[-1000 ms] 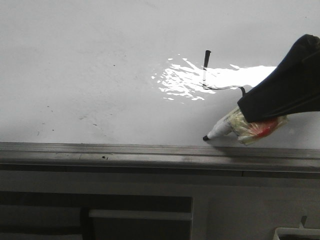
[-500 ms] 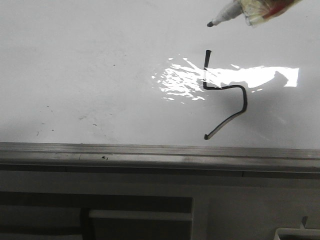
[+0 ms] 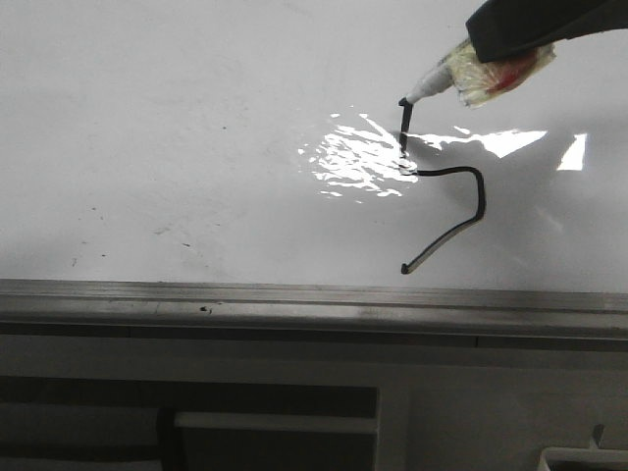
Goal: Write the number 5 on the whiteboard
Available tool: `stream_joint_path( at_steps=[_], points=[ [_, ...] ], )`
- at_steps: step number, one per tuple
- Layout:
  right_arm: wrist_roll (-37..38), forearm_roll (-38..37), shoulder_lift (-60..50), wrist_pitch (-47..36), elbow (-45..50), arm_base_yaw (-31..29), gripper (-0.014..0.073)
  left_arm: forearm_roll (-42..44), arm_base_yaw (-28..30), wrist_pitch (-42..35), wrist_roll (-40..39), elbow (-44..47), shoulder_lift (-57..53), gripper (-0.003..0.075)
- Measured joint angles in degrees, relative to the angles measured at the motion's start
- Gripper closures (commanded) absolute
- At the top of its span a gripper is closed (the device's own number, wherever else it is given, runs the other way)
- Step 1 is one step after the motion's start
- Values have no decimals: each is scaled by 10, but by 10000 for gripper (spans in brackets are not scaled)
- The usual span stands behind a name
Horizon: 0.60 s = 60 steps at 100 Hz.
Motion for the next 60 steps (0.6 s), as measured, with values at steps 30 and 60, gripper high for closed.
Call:
stream_joint_path(
  at_steps=[30,60],
  points=[
    [0,-8,15,-3,0,-2,636,0,0,8,0,0,0,741],
    [0,-8,32,-6,0,-2,636,0,0,9,0,0,0,741]
  ],
)
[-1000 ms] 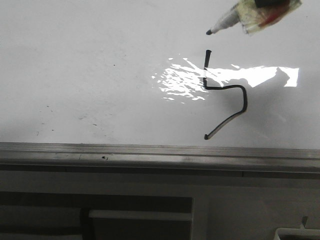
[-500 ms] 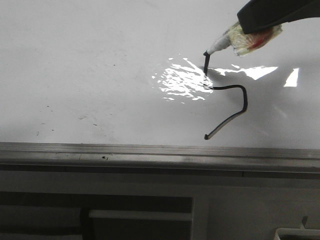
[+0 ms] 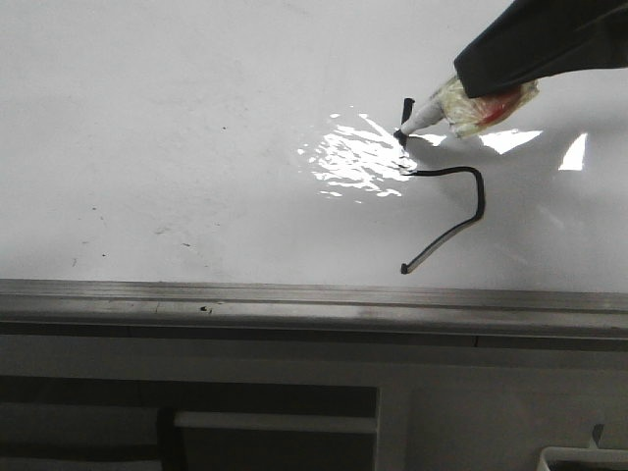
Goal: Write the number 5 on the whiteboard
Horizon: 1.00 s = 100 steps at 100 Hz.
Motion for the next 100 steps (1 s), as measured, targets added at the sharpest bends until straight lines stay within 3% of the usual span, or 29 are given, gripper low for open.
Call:
stream_joint_path(
  at_steps=[38,80,100],
  points=[
    [2,0,1,-3,5,-8,636,0,0,1,0,0,0,741],
    [2,18,-50,74,27,-120,636,0,0,1,0,0,0,741],
    [2,18,-56,84,27,-134,636,0,0,1,0,0,0,740]
  ],
)
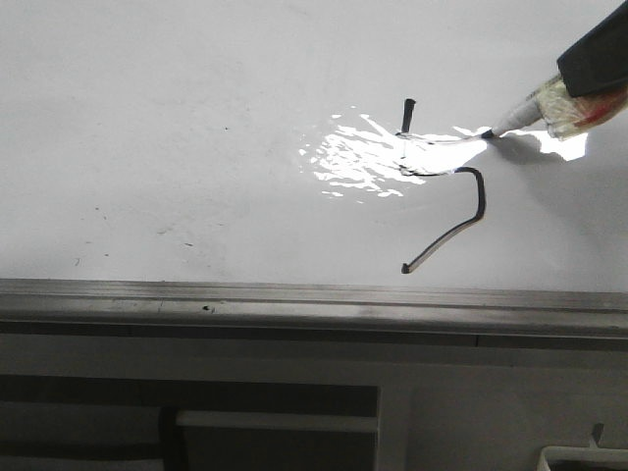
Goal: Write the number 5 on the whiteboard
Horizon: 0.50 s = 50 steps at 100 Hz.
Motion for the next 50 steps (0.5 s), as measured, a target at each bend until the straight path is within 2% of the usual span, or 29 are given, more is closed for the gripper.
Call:
stream_joint_path(
  at_steps=[13,18,23,33,38,43,50],
  points=[
    [0,0,-9,5,-1,0,636,0,0,1,0,0,0,736],
    [0,-7,-19,13,-6,1,636,0,0,5,0,0,0,708],
    [0,-17,-30,25,-13,4,636,0,0,17,0,-1,0,642],
    [-4,-22,-64,54,-36,23,636,17,0,78,1,-23,7,423],
    [-13,-22,-77,71,-46,36,636,32,0,121,6,-42,18,343],
    [-28,-22,-85,92,-54,53,636,46,0,157,16,-64,35,306],
    [-57,-23,-88,123,-59,75,636,56,0,205,44,-100,69,312]
  ],
)
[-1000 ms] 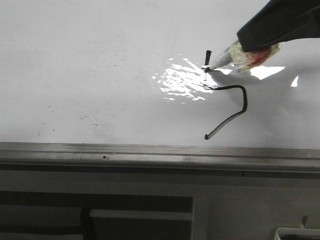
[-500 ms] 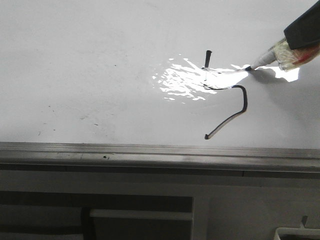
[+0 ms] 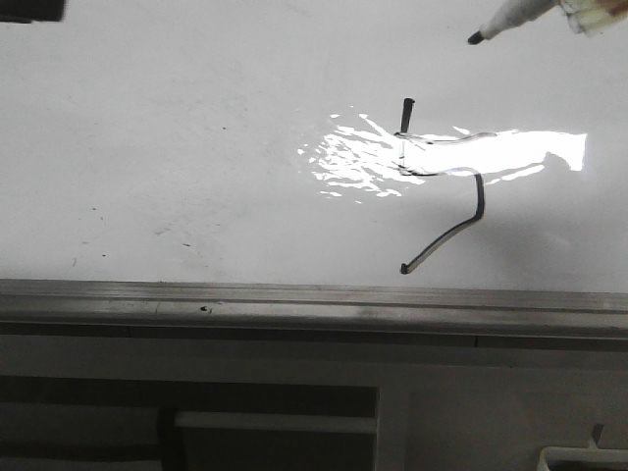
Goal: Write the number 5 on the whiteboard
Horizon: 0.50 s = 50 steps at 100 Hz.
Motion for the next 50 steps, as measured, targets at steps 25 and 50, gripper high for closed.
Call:
stream_joint_path(
  at_steps=[25,50],
  points=[
    [-80,-7,40,54,-1,94,637,13,-53,109,146,-119,143,314],
    [-97,-8,50,15,-1,189,637,16,-114,119,184,-178,247,315]
  ],
)
